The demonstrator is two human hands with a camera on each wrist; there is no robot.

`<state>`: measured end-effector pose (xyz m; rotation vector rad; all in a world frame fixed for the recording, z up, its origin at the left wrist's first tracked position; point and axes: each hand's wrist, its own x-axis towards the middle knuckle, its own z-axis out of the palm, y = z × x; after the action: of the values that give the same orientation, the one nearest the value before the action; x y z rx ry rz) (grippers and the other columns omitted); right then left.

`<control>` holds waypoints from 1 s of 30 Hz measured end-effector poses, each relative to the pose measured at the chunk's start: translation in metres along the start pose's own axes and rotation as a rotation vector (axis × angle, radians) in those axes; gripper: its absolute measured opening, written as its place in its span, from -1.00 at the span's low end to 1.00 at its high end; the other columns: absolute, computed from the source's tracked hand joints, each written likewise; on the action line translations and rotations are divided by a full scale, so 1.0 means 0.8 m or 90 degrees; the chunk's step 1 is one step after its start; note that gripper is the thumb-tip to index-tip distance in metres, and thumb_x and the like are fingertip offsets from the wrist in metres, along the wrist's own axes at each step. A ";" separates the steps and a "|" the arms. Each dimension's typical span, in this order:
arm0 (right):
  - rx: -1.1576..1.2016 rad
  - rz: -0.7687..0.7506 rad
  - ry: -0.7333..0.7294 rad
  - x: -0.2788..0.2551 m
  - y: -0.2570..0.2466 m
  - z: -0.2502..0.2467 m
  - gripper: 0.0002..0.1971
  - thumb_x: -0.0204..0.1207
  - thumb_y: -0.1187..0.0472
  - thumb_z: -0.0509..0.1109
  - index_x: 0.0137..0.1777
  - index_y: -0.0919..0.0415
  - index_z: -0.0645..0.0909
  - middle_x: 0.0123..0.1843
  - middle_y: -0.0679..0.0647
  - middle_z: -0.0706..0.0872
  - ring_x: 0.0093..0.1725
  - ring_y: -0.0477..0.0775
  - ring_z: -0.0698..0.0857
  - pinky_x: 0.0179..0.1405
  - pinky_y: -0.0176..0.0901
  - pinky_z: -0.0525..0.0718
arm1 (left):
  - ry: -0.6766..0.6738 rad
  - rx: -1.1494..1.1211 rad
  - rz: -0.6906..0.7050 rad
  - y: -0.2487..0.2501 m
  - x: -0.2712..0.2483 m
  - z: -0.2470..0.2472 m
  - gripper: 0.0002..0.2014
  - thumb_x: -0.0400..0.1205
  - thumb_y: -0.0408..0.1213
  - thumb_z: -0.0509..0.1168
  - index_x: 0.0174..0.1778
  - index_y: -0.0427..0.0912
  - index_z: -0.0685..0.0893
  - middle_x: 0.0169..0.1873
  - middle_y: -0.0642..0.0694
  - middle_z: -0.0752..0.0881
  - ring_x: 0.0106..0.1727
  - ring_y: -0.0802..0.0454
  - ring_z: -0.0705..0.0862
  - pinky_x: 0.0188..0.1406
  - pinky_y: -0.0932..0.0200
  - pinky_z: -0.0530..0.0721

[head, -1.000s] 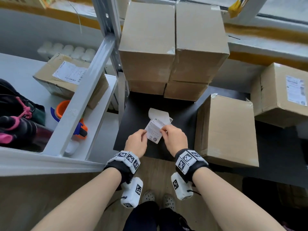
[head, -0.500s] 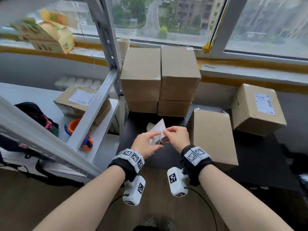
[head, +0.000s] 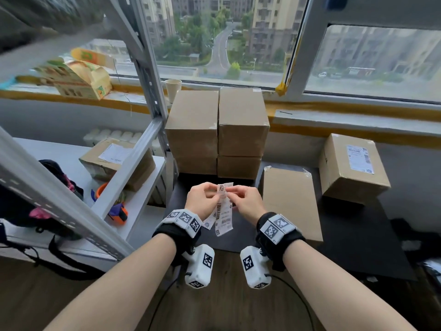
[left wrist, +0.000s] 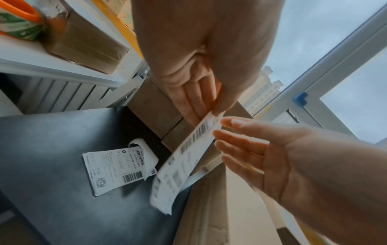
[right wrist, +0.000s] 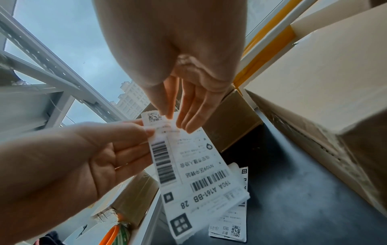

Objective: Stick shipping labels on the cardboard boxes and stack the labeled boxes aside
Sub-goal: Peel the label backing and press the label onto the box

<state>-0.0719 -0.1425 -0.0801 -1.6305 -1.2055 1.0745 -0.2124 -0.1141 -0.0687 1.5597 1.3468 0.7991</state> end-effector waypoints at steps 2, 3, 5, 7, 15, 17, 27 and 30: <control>-0.003 -0.015 0.000 0.000 0.001 -0.002 -0.80 0.51 0.18 0.45 0.10 0.15 0.75 -0.01 0.10 0.80 0.00 0.06 0.78 0.07 0.10 0.76 | -0.007 -0.075 -0.058 0.008 0.002 0.003 -0.91 0.58 -0.32 0.39 -0.08 -0.26 0.70 -0.28 -0.09 0.76 -0.23 0.04 0.77 -0.08 0.05 0.78; -0.003 -0.024 0.005 0.001 0.001 -0.003 -0.80 0.50 0.18 0.46 0.11 0.14 0.75 -0.01 0.09 0.80 0.01 0.04 0.77 0.09 0.06 0.76 | -0.011 -0.122 -0.087 0.012 0.003 0.005 -0.93 0.60 -0.37 0.35 -0.07 -0.30 0.68 -0.29 -0.14 0.75 -0.27 0.03 0.76 -0.08 0.03 0.76; 0.006 -0.043 0.001 0.001 0.003 -0.003 -0.78 0.49 0.20 0.47 0.13 0.15 0.74 -0.02 0.08 0.79 0.01 0.03 0.77 0.11 -0.03 0.74 | -0.018 -0.186 -0.127 0.017 0.004 0.009 -0.95 0.63 -0.43 0.28 -0.11 -0.32 0.64 -0.32 -0.18 0.73 -0.39 0.11 0.75 -0.16 0.14 0.75; 0.028 -0.062 -0.009 0.000 0.006 -0.003 -0.77 0.47 0.18 0.50 0.12 0.13 0.75 0.00 0.07 0.80 0.03 0.00 0.78 0.14 -0.05 0.74 | -0.020 -0.212 -0.144 0.019 0.005 0.011 -0.91 0.63 -0.44 0.28 -0.20 -0.27 0.63 -0.33 -0.19 0.72 -0.45 0.15 0.74 -0.25 0.22 0.74; 0.053 -0.098 -0.051 0.006 0.014 -0.010 -0.77 0.48 0.34 0.47 0.12 0.18 0.74 -0.01 0.03 0.79 0.06 0.00 0.77 0.18 -0.15 0.70 | -0.044 -0.267 -0.187 0.018 0.008 0.009 -0.81 0.66 -0.33 0.26 -0.26 -0.23 0.66 -0.27 -0.23 0.76 -0.30 0.01 0.79 -0.15 0.15 0.75; 0.063 -0.095 -0.058 0.007 0.015 -0.010 -0.76 0.48 0.37 0.46 0.14 0.20 0.73 -0.01 0.03 0.78 0.05 -0.02 0.77 0.17 -0.21 0.69 | -0.045 -0.267 -0.190 0.019 0.008 0.008 -0.82 0.66 -0.35 0.26 -0.26 -0.24 0.67 -0.28 -0.21 0.77 -0.29 0.02 0.78 -0.12 0.15 0.75; 0.055 -0.083 -0.066 0.012 0.023 -0.010 -0.76 0.50 0.40 0.43 0.16 0.29 0.72 0.05 0.12 0.78 0.02 -0.06 0.75 0.13 -0.32 0.69 | -0.038 -0.206 -0.153 0.011 0.008 0.012 -0.81 0.65 -0.43 0.22 -0.26 -0.25 0.67 -0.29 -0.19 0.77 -0.34 0.08 0.78 -0.04 0.11 0.74; 0.082 -0.077 -0.053 0.011 0.020 -0.009 -0.81 0.48 0.33 0.47 0.08 0.28 0.75 -0.03 0.10 0.80 -0.09 -0.17 0.76 0.04 -0.37 0.70 | -0.042 -0.177 -0.137 0.008 0.009 0.011 -0.80 0.66 -0.42 0.24 -0.26 -0.23 0.68 -0.31 -0.17 0.76 -0.32 0.10 0.77 -0.12 0.19 0.75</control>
<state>-0.0592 -0.1380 -0.0946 -1.4082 -1.2463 1.1286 -0.2004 -0.1088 -0.0672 1.1941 1.2707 0.7583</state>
